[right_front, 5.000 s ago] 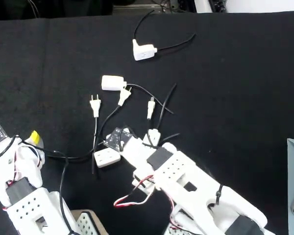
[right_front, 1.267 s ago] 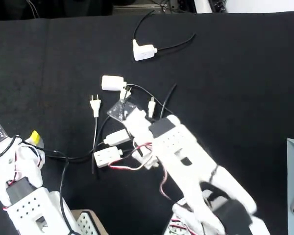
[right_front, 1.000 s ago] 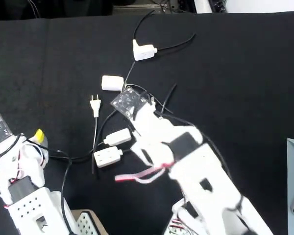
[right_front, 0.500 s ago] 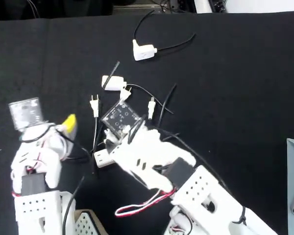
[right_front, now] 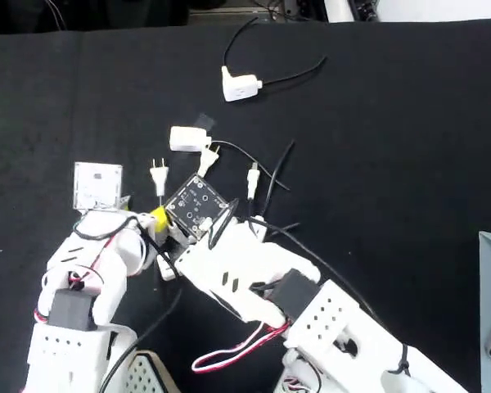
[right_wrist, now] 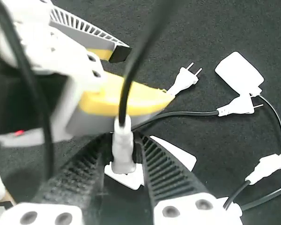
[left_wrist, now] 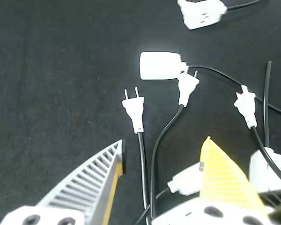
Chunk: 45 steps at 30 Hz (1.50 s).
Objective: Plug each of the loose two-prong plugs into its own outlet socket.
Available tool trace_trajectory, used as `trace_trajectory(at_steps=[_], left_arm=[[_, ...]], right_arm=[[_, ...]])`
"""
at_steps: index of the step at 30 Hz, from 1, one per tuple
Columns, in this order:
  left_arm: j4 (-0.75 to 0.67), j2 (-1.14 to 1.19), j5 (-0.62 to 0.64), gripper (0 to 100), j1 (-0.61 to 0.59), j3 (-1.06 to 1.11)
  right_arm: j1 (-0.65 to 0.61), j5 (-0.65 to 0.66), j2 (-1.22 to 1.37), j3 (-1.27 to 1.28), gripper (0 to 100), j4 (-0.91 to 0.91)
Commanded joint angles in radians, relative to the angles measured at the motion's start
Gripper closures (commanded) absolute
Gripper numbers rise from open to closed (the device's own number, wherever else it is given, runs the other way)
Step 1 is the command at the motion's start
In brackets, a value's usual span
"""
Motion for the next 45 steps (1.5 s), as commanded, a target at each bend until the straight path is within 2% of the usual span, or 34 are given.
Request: trace_trajectory(at_steps=[1, 9, 12, 15, 18, 23, 28, 35, 45], left_arm=[[0.089, -0.051, 0.003, 74, 0.058, -0.110], [0.163, -0.221, 0.003, 73, 0.036, -0.097], [0.161, -0.210, 0.002, 73, -0.047, -0.061], [0.160, -0.193, -0.072, 73, -0.150, -0.019], [0.161, -0.175, -0.133, 73, -0.200, 0.022], [0.170, -0.104, -0.336, 71, -0.177, 0.074], [0.170, 0.095, -0.443, 69, -0.102, 0.028], [0.163, 0.522, -0.534, 69, 0.051, -0.150], [0.133, 0.927, -0.580, 69, 0.125, -0.372]], right_arm=[[0.018, -0.008, -0.016, -0.007, 98.7, -0.023], [0.032, -0.028, -0.016, -0.004, 98.7, -0.017], [0.032, -0.061, -0.015, -0.007, 98.7, 0.006], [0.032, -0.112, -0.013, -0.010, 98.7, 0.026], [0.035, -0.149, -0.013, -0.010, 98.7, 0.031], [0.149, -0.192, -0.015, -0.041, 98.7, 0.114], [0.270, -0.204, -0.021, -0.065, 98.7, 0.166], [0.348, -0.204, -0.016, -0.059, 98.7, 0.167], [0.353, -0.204, -0.022, -0.039, 98.7, 0.166]])
